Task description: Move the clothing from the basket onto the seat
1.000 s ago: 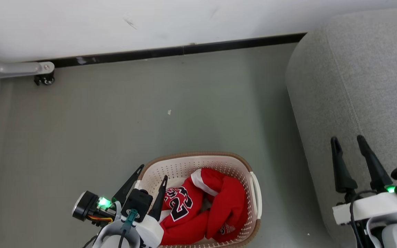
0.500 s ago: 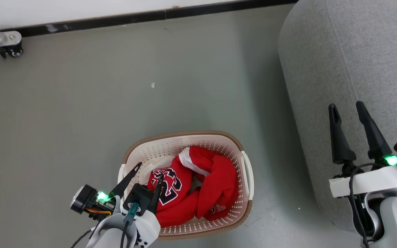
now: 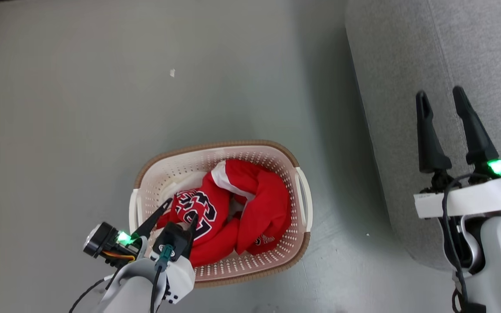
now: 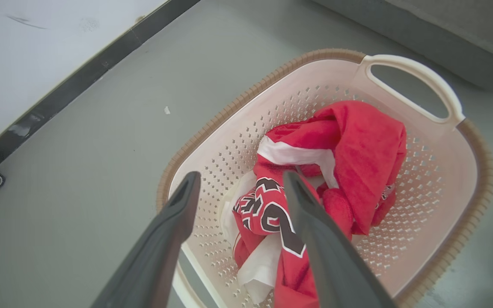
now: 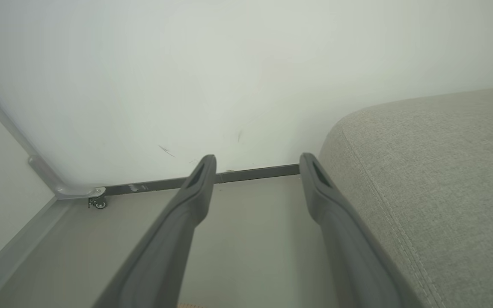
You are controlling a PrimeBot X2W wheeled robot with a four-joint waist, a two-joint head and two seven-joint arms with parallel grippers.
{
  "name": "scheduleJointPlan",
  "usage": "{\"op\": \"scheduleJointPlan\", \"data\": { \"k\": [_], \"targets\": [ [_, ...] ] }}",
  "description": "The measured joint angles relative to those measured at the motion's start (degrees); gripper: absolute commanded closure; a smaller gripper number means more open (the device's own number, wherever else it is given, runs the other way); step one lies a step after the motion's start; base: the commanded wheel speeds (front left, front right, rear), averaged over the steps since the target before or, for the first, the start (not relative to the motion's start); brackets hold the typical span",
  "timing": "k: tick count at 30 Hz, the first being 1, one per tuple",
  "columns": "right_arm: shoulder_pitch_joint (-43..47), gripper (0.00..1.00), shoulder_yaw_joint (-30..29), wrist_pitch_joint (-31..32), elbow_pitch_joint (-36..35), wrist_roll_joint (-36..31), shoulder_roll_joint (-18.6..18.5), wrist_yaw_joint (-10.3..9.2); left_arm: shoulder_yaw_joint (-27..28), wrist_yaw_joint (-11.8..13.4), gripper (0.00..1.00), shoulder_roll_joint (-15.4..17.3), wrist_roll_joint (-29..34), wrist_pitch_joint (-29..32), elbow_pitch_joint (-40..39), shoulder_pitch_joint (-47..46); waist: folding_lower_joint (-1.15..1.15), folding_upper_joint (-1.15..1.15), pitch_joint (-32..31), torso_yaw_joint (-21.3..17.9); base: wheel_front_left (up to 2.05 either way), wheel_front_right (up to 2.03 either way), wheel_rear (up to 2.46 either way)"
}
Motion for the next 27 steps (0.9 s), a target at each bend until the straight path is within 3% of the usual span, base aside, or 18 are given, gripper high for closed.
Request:
{"op": "scheduleJointPlan", "data": {
  "k": [11,27],
  "targets": [
    [-7.34,0.0,1.36,-0.01,0.33,-0.01,-0.13,0.0,-0.88,-0.03,0.0,-0.2,0.93,0.0,2.68,-4.2,0.0,0.0,5.57,-1.49,0.0,0.0,0.0],
    [-13.22,0.0,1.62,-0.08,2.12,0.43,-0.2,0.0,-4.09,-2.01,0.0,-0.35,3.48,0.2,8.44,-9.17,0.0,0.0,11.51,-2.95,0.0,0.0,0.0]
  ]
}}
